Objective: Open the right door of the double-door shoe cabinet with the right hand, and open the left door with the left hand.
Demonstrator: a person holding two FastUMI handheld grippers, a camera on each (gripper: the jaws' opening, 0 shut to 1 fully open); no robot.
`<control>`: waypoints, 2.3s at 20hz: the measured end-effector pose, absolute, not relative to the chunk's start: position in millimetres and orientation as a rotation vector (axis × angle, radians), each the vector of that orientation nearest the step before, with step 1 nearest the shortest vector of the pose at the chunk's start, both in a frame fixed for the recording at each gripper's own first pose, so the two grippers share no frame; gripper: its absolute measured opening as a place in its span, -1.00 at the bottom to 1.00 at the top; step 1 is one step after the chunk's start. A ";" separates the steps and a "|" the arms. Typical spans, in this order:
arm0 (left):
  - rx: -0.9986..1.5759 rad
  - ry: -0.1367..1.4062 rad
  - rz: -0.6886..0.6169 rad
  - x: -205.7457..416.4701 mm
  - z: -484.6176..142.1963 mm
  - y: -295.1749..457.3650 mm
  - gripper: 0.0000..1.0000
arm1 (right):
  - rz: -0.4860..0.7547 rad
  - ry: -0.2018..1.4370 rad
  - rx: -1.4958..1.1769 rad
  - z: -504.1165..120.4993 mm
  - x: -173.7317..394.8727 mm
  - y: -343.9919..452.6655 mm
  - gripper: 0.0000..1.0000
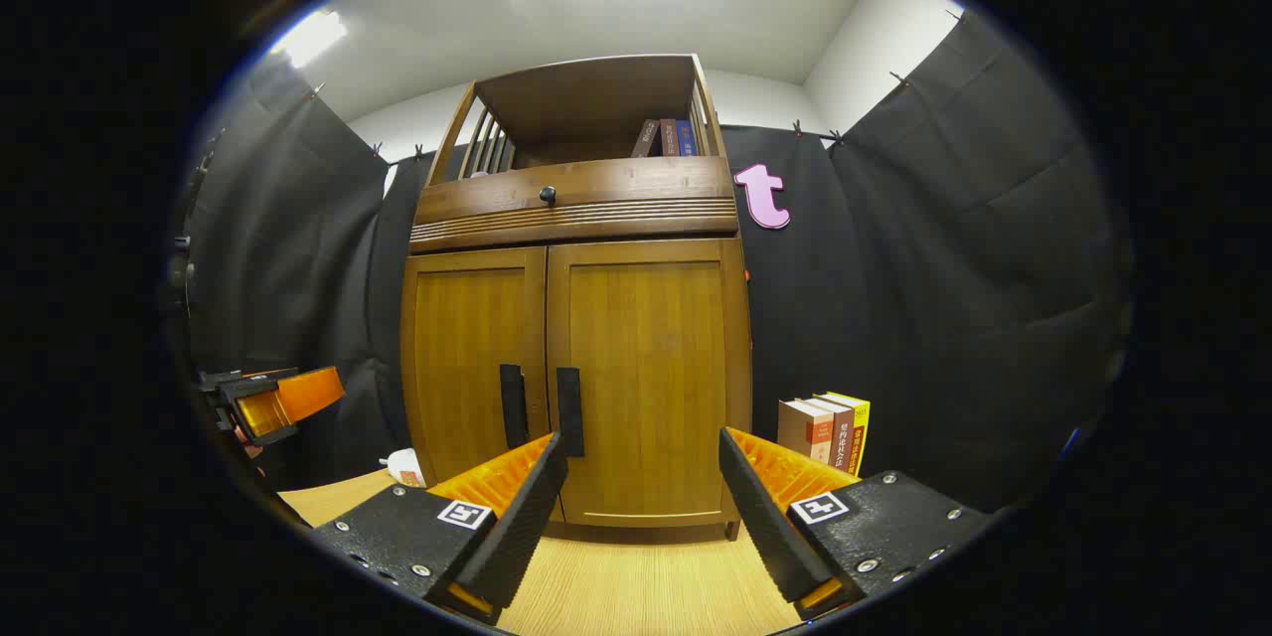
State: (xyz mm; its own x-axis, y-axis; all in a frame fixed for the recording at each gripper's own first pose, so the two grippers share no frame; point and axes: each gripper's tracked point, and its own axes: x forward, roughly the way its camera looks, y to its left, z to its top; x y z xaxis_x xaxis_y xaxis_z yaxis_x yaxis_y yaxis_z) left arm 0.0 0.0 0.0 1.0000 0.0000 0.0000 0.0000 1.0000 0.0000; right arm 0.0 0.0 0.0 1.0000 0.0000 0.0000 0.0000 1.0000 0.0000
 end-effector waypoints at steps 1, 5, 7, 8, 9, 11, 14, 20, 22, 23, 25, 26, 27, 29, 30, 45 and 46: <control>0.000 0.002 0.001 0.2 -0.2 0.9 0.86 | 0.002 0.002 0.002 -1.6 0.7 1.3 0.87; 0.015 0.007 0.006 0.4 -0.4 4.4 0.85 | 0.009 0.006 0.003 -3.4 1.4 5.4 0.96; 0.024 0.005 0.011 1.1 0.0 6.5 0.86 | 0.012 0.006 -0.002 -3.6 1.8 5.9 0.94; 0.023 0.002 0.012 1.8 1.2 7.4 0.89 | 0.009 0.006 -0.004 -4.1 1.5 4.3 0.87; 0.020 -0.001 0.008 1.4 1.3 6.1 0.93 | 0.006 0.006 -0.003 -3.8 2.2 3.5 0.87; 0.016 -0.007 0.001 1.0 3.0 5.0 0.93 | 0.003 0.005 0.004 -2.8 2.6 2.7 0.96; 0.019 -0.008 0.001 1.2 2.7 6.4 0.86 | -0.002 0.004 0.011 -1.2 4.4 3.7 0.96; 0.024 0.003 -0.002 2.1 0.7 6.4 0.86 | -0.002 0.003 -0.006 -1.5 2.6 5.4 0.96; 0.024 0.001 -0.002 3.0 1.1 6.5 0.86 | -0.001 0.011 -0.011 -3.1 4.2 5.3 0.96; 0.021 0.002 -0.001 2.9 0.1 6.9 0.86 | 0.002 0.016 -0.010 -3.7 4.4 6.1 0.96; 0.019 0.004 0.001 1.4 -0.4 7.4 0.86 | 0.009 0.014 -0.006 -1.2 6.4 7.0 0.96; 0.022 0.007 0.005 0.6 -1.1 8.3 0.93 | 0.016 0.010 -0.007 0.7 7.7 8.6 0.96; 0.023 0.005 0.009 0.8 -1.2 10.4 0.89 | 0.020 0.007 -0.013 2.5 11.0 10.2 0.94; 0.016 -0.001 0.015 1.3 -0.2 12.7 0.84 | 0.034 0.011 -0.029 4.9 19.5 13.5 0.87; 0.011 0.003 0.015 1.5 -1.5 13.9 0.84 | 0.045 0.010 -0.040 7.9 25.7 16.2 0.87; 0.042 0.023 0.034 -0.6 -5.1 36.2 1.00 | 0.120 0.022 -0.023 4.8 192.3 70.3 0.87; 0.048 0.022 0.034 -0.1 -5.3 38.0 1.00 | 0.118 0.030 -0.016 0.2 203.5 74.1 0.87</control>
